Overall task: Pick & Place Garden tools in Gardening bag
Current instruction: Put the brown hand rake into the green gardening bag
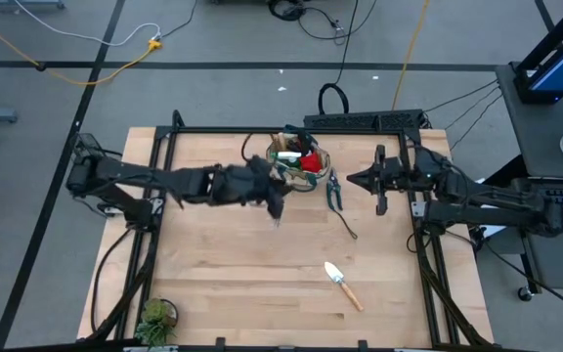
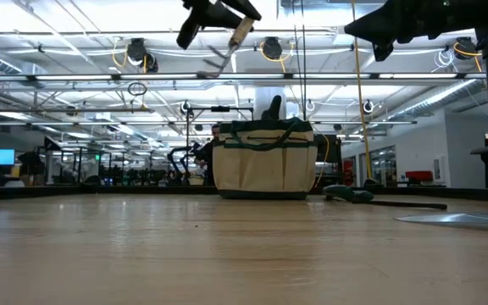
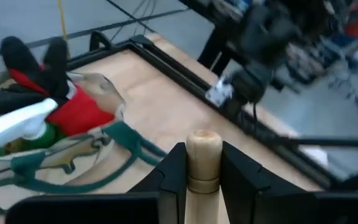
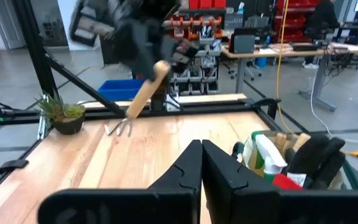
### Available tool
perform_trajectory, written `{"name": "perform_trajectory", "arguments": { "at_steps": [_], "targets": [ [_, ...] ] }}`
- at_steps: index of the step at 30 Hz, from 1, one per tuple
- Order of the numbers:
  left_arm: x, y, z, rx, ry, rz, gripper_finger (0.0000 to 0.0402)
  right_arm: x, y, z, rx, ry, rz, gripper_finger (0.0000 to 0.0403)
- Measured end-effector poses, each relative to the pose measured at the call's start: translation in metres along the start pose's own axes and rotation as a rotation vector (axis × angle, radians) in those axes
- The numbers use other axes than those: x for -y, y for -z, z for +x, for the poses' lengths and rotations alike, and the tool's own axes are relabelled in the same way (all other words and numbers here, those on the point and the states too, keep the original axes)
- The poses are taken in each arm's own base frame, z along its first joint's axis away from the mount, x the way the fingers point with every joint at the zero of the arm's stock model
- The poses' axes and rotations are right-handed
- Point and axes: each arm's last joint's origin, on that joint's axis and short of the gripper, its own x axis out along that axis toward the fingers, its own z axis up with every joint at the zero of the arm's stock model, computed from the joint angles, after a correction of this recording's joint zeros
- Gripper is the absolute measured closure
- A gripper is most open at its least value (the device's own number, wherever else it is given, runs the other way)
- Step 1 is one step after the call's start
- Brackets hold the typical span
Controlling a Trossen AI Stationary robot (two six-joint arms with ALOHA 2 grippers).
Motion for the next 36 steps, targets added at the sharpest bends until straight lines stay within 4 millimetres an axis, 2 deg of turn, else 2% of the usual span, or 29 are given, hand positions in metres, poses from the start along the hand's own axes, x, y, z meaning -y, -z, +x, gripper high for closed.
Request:
{"name": "perform_trajectory", "arguments": {
  "at_steps": [10,19,23,28,36],
  "targets": [
    [-0.029,-0.045,0.011,0.167,0.136,-0.123,0.0333,0.005,0.011,0.019,-0.068,0.003,0.030,0.0403],
    [-0.049,-0.072,0.011,0.272,0.236,-0.137,0.0333,0.009,0.000,0.036,0.098,-0.006,0.086,0.0403],
    [-0.052,-0.080,0.009,0.338,0.252,-0.076,0.0333,0.011,-0.001,0.044,0.147,-0.011,0.102,0.0399],
    [-0.048,-0.083,0.007,0.396,0.258,0.044,0.0333,0.013,-0.001,0.053,0.192,-0.014,0.092,0.0368],
    [-0.044,-0.086,0.007,0.467,0.273,0.145,0.0333,0.017,-0.002,0.064,0.279,0.028,0.101,0.0283]
  ]
}}
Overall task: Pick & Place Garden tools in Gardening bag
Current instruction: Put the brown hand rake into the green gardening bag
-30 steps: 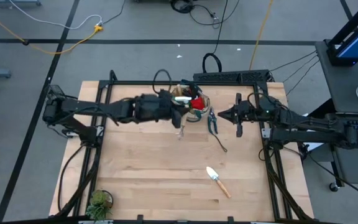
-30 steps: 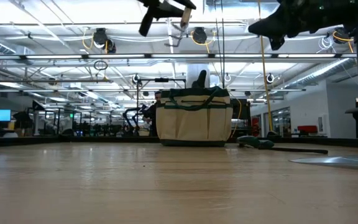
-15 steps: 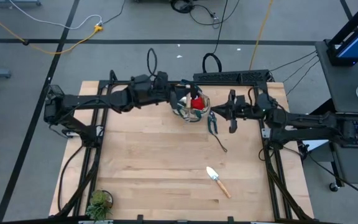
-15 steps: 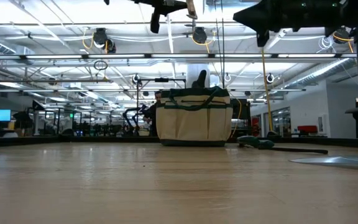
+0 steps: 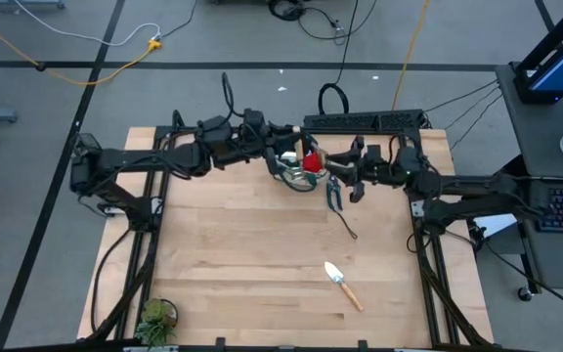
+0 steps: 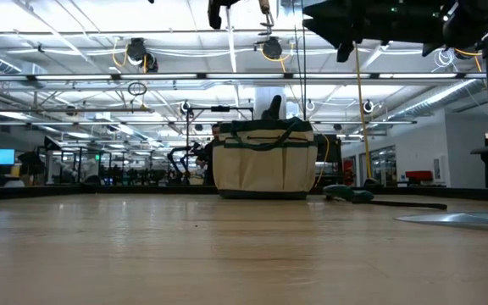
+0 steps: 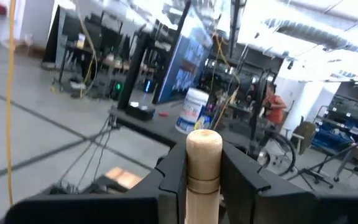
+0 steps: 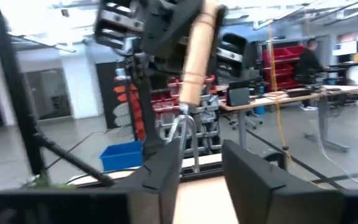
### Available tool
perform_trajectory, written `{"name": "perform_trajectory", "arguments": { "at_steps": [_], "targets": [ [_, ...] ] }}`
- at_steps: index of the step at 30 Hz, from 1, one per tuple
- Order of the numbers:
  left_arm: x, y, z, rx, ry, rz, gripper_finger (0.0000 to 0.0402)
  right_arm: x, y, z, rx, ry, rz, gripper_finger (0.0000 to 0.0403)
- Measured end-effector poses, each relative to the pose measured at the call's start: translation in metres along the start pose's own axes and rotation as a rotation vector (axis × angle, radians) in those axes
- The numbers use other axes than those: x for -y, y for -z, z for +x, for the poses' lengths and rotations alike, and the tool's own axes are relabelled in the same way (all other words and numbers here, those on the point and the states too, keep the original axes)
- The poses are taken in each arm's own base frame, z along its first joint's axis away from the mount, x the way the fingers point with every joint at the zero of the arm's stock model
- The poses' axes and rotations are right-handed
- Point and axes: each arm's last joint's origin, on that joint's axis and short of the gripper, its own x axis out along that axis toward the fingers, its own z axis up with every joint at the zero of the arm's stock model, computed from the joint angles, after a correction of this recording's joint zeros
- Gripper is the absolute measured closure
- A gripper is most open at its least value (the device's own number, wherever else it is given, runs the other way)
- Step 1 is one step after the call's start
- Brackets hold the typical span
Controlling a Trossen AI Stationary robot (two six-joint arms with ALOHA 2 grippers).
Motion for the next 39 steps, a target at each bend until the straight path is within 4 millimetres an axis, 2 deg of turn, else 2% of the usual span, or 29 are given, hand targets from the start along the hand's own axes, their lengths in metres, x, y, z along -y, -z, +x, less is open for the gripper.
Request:
{"name": "perform_trajectory", "arguments": {
  "at_steps": [7,12,16,21,28,39],
  "targets": [
    [-0.004,0.018,0.012,-0.029,0.040,0.035,0.0333,0.003,-0.007,0.017,0.004,0.027,0.007,0.0221],
    [-0.008,0.031,0.019,-0.063,0.033,0.055,0.0333,0.003,-0.016,0.028,-0.043,0.035,-0.002,0.0193],
    [-0.008,0.032,0.020,-0.060,0.036,0.074,0.0333,0.003,-0.022,0.033,-0.092,0.043,-0.008,0.0177],
    [-0.007,0.032,0.020,-0.058,0.048,0.090,0.0333,0.005,-0.030,0.036,-0.102,0.059,-0.021,0.0163],
    [-0.001,0.034,0.019,-0.063,0.077,0.112,0.0333,0.009,-0.029,0.035,-0.112,0.074,0.014,0.0155],
    [0.000,0.035,0.019,-0.075,0.072,0.134,0.0333,0.011,-0.010,0.049,-0.150,-0.012,0.148,0.0147]
  ]
}}
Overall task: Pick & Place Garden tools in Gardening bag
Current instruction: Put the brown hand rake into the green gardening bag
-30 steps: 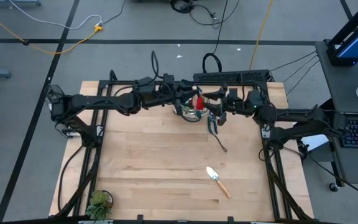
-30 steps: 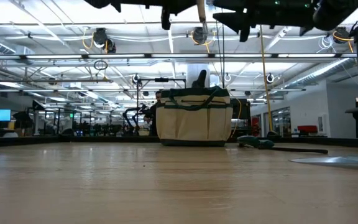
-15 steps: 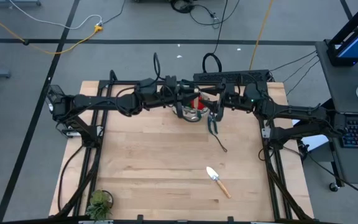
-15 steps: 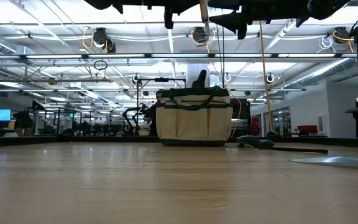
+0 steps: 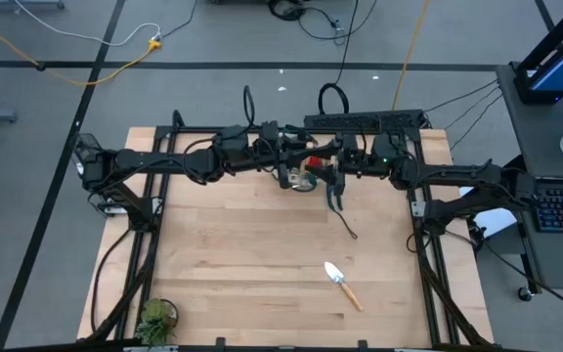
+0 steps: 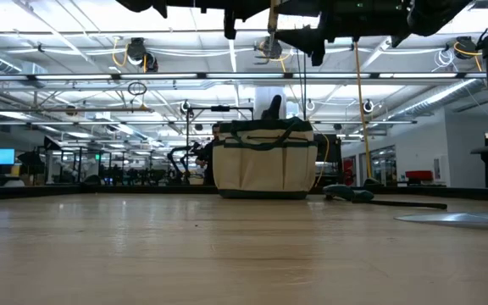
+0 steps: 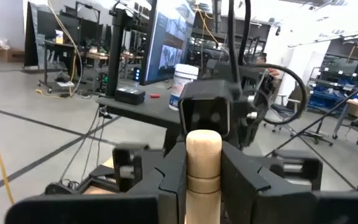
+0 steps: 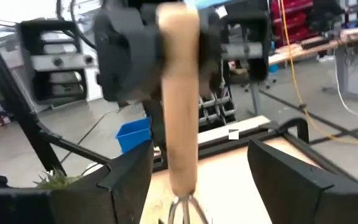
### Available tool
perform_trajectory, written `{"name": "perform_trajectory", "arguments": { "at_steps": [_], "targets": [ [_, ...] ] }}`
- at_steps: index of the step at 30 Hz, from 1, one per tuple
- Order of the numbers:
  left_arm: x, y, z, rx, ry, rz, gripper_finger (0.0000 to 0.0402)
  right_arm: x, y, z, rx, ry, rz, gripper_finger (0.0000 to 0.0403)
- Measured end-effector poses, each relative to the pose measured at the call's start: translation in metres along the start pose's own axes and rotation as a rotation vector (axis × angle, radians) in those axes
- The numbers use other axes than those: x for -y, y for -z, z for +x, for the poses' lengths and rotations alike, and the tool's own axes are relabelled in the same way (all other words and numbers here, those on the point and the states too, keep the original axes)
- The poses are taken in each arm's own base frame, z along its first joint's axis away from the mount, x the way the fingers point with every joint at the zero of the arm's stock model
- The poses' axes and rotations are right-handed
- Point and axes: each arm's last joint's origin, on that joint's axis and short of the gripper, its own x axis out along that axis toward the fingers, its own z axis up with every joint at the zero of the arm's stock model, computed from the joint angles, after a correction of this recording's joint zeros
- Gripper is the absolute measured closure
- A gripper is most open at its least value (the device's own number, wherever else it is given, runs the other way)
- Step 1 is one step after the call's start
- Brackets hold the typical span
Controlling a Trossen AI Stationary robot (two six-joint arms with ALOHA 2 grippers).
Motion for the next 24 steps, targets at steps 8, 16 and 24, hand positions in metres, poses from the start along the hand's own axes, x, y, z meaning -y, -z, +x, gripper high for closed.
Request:
{"name": "perform_trajectory", "arguments": {
  "at_steps": [8,16,24],
  "targets": [
    [-0.001,0.004,0.000,-0.040,-0.007,0.011,0.0333,0.000,-0.002,-0.001,0.012,0.003,0.016,0.0137],
    [0.004,0.008,0.005,-0.011,0.035,-0.009,0.0333,0.002,0.002,0.005,0.032,-0.008,0.044,0.0137],
    [0.006,0.023,0.014,-0.025,0.047,-0.054,0.0333,0.005,0.008,0.010,0.013,-0.025,0.086,0.0142]
  ]
}}
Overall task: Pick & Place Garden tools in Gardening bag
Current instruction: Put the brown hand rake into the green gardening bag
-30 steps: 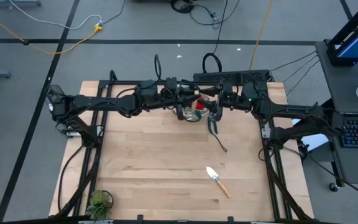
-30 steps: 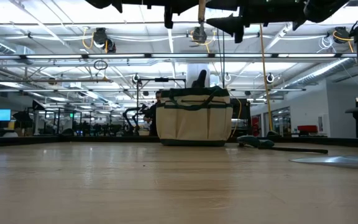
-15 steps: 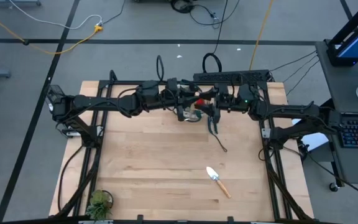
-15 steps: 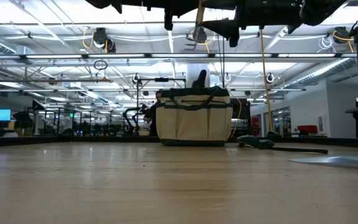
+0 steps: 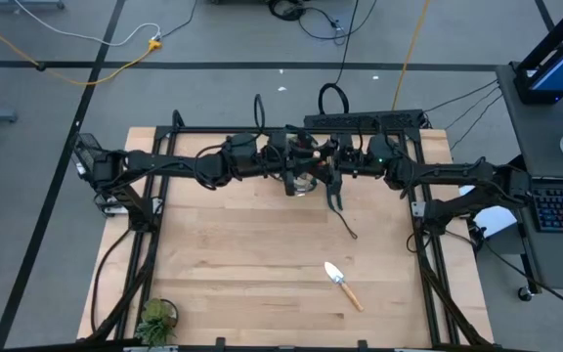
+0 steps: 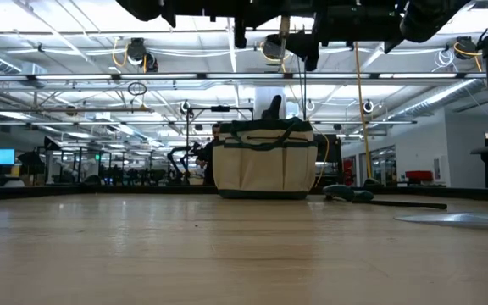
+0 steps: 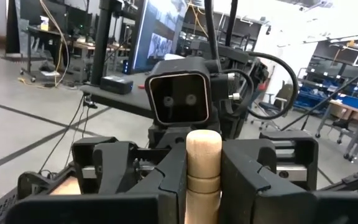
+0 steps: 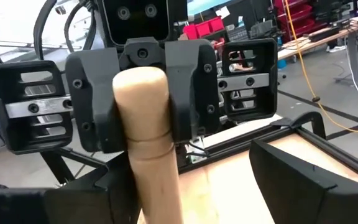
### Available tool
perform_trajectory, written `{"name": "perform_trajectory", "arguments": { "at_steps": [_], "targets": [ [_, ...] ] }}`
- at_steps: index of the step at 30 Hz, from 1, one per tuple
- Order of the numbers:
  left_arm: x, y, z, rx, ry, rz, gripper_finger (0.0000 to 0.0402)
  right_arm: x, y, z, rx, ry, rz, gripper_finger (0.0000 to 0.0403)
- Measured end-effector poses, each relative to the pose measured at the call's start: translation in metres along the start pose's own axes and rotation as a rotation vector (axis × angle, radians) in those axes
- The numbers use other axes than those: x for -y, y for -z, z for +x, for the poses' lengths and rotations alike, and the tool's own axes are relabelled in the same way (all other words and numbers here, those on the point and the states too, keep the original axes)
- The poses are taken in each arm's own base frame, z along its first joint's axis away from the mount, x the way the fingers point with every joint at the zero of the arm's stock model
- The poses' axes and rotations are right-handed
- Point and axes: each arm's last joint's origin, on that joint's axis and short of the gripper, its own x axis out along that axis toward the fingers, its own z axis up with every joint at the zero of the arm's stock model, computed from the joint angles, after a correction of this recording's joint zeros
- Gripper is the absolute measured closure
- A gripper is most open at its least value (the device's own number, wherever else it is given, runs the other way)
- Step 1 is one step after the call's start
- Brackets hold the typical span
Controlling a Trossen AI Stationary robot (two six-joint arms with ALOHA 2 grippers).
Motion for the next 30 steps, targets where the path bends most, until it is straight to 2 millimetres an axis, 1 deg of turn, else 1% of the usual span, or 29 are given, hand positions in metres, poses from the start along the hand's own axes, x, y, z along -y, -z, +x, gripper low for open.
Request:
{"name": "perform_trajectory", "arguments": {
  "at_steps": [8,14,19,26,30],
  "targets": [
    [-0.0032,-0.0009,-0.0023,-0.030,-0.009,0.014,0.0333,-0.0012,-0.0010,-0.0030,-0.019,0.010,0.001,0.0171],
    [-0.0038,0.0010,-0.0022,-0.048,-0.010,0.013,0.0333,-0.0014,-0.0002,-0.0057,-0.053,0.024,-0.006,0.0204],
    [-0.0042,0.0016,-0.0022,-0.051,-0.013,0.004,0.0333,-0.0013,0.0001,-0.0057,-0.058,0.022,-0.019,0.0249],
    [-0.0046,0.0015,-0.0022,-0.050,-0.018,-0.007,0.0333,-0.0014,0.0001,-0.0057,-0.059,0.018,-0.048,0.0344],
    [-0.0070,0.0015,-0.0025,-0.056,-0.021,-0.006,0.0333,-0.0012,0.0003,-0.0057,-0.059,0.024,-0.058,0.0344]
  ]
}}
